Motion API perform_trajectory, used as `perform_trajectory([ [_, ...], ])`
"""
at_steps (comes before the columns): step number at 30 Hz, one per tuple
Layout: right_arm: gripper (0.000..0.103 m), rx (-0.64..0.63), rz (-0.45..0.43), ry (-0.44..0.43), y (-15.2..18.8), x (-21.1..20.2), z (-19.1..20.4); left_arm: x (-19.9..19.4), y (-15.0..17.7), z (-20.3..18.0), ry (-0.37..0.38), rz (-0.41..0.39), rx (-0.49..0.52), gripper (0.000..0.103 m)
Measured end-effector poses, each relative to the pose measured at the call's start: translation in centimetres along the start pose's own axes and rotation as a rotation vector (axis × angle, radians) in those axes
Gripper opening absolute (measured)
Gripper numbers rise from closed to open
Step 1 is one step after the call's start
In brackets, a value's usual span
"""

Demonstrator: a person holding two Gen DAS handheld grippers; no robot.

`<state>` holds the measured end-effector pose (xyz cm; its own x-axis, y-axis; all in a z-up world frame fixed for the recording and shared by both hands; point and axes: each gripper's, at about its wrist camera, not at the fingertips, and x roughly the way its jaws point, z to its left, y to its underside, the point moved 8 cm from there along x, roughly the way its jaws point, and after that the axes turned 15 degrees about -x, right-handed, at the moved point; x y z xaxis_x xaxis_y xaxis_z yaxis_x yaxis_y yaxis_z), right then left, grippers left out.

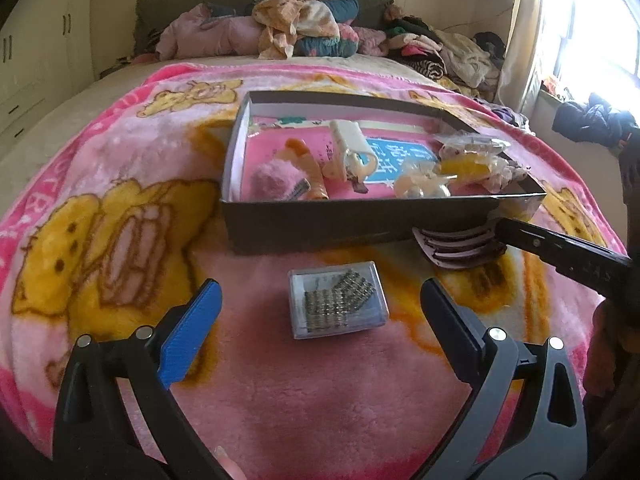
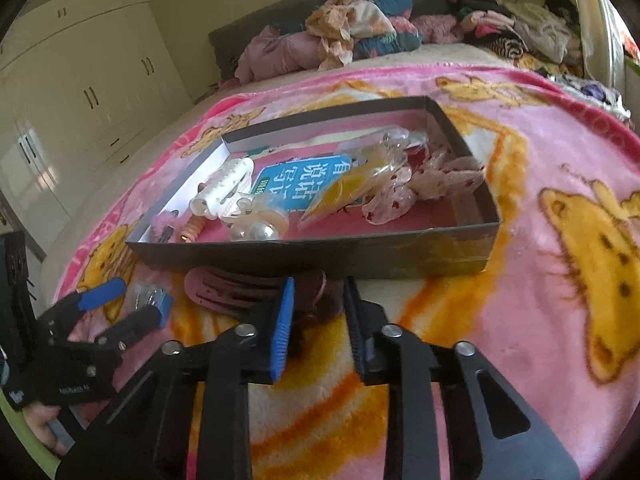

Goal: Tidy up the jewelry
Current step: 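Grasp the clear pin box with the left tool while the right tool grasps the pink comb clip, then carry the pin box and comb clip into the box and open both tools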

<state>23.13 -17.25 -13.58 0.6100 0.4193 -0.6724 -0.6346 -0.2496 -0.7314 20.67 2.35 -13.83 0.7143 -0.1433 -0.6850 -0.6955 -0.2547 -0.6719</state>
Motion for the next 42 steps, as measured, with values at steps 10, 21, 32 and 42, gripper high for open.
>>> perform_trajectory([
  [10, 0.008, -0.019, -0.067, 0.031, -0.3, -2.5, 0.1, 0.8, 0.1, -0.2, 0.031, 0.025, -0.037, 0.059],
  [21, 0.004, 0.0, -0.116, 0.094, 0.6, -7.6, -2.4, -1.0, -0.1, -2.6, 0.093, 0.017, 0.001, 0.039],
  [32, 0.004, 0.001, -0.183, 0.133, -0.9, -11.7, -4.7, -1.7, -2.6, -7.7, 0.151, -0.042, 0.07, 0.039],
  [42, 0.004, -0.036, -0.238, 0.175, -6.0, -11.8, -6.3, 0.7, -4.8, -9.2, 0.13, -0.043, 0.076, 0.039],
])
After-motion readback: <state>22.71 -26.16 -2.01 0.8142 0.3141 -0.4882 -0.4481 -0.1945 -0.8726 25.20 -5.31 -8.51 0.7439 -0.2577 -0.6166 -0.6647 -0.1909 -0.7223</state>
